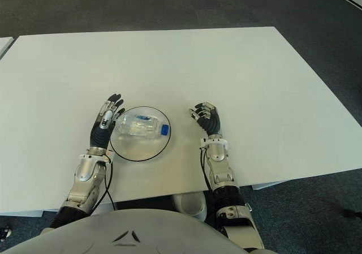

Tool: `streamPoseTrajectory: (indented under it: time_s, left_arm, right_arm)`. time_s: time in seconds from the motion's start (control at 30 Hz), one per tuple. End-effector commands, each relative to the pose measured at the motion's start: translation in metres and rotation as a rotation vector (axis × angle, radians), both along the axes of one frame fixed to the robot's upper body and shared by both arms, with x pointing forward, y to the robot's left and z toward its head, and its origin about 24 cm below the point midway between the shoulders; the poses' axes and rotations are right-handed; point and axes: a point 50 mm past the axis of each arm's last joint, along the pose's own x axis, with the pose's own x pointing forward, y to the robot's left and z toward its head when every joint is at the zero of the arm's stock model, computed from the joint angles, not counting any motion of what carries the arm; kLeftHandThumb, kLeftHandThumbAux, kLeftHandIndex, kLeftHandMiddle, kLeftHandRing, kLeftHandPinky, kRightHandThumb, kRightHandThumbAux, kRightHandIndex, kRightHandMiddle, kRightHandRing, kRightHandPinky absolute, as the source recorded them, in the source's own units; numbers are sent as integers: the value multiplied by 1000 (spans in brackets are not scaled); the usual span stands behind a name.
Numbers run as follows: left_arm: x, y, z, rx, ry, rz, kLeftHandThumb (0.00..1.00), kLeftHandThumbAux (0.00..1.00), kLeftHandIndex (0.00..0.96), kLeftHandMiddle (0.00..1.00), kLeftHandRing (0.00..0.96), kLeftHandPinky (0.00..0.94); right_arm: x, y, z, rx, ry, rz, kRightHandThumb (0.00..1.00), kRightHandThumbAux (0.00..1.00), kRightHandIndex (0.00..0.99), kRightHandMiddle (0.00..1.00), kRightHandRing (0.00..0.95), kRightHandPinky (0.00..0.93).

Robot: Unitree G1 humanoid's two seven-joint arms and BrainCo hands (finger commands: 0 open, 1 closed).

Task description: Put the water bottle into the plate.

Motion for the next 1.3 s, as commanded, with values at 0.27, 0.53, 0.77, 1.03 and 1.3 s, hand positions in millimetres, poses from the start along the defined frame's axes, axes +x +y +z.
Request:
streamPoseTrajectory:
  time_s: [0.27, 0.53, 0.77, 1.03, 1.3]
  left_arm:
    - [-10, 25, -15, -837, 0, 119, 0, 340, 0, 0, 0, 0]
    - [-9, 37, -24, -1022, -2, 152, 0, 423, 0, 0, 0, 0]
    - [-10, 43, -34, -1132, 8, 185, 0, 513, 0, 0, 0, 0]
    - [-11, 48, -45, -1168, 81, 199, 0, 603, 14, 73, 93, 172]
    - [-11, 51, -50, -1166, 193, 237, 0, 746, 179, 335, 409, 486]
  right_arm:
    - [-3, 0, -5, 2, 31, 8, 704, 730, 429, 583, 608, 625]
    - [-3, 0, -5, -4, 32, 6, 704, 730, 429, 586, 612, 632]
    - [-3, -2, -4, -7, 32, 10, 704, 730, 429, 586, 615, 638]
    - [-3, -2, -4, -10, 39, -1, 705, 730, 429, 582, 611, 625]
    - [-3, -2, -4, -7, 39, 2, 705, 729, 429, 583, 611, 629]
